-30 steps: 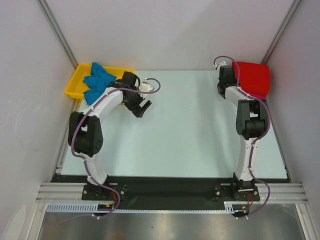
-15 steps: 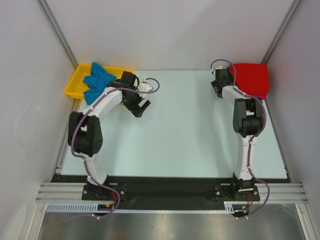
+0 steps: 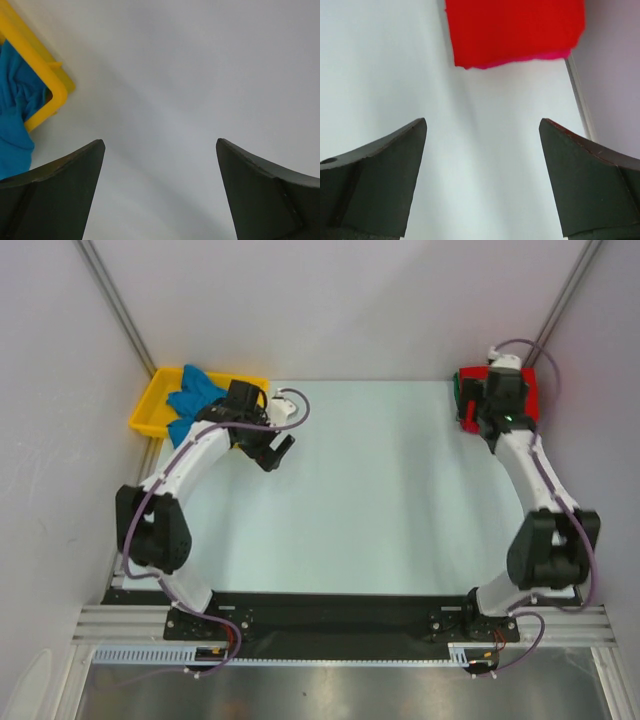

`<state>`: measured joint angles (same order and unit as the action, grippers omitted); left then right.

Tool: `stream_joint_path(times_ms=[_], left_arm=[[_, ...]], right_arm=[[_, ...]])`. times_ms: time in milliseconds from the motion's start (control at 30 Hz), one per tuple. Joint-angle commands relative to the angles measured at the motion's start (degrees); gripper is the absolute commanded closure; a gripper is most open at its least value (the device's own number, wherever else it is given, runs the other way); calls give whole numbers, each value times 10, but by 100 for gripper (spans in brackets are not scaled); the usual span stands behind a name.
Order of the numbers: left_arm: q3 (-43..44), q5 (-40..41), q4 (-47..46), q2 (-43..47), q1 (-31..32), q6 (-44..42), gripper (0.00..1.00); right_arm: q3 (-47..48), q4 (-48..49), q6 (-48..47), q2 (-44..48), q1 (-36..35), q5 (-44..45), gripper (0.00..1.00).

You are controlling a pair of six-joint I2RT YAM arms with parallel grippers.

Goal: Fold and stack the t-shirts
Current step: Neatly place the folded tshirt to the corner

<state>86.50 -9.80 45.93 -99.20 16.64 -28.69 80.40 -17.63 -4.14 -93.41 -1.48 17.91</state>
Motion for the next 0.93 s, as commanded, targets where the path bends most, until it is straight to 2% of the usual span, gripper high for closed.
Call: stream_joint_path(times_ms=[0, 100, 400, 600, 700, 900], left_arm=[[-62, -4, -21, 92, -18, 27, 0], [-132, 15, -35, 155, -29, 40, 0], [-325, 78, -53, 334, -57, 60, 0], [-447, 96, -108, 472, -60, 59, 0], [-475, 96, -112, 499, -60, 57, 0], [-486, 82, -106, 529, -63, 60, 0]], right_arm=[[-92, -49, 138, 104, 55, -87, 0], [-157, -93, 185, 182, 85, -124, 0], [-264, -217, 260, 353, 89, -126, 0], [-364, -220, 302, 491, 89, -175, 0], [-380, -216, 317, 539, 77, -174, 0], [-366, -226, 312, 567, 73, -203, 0]])
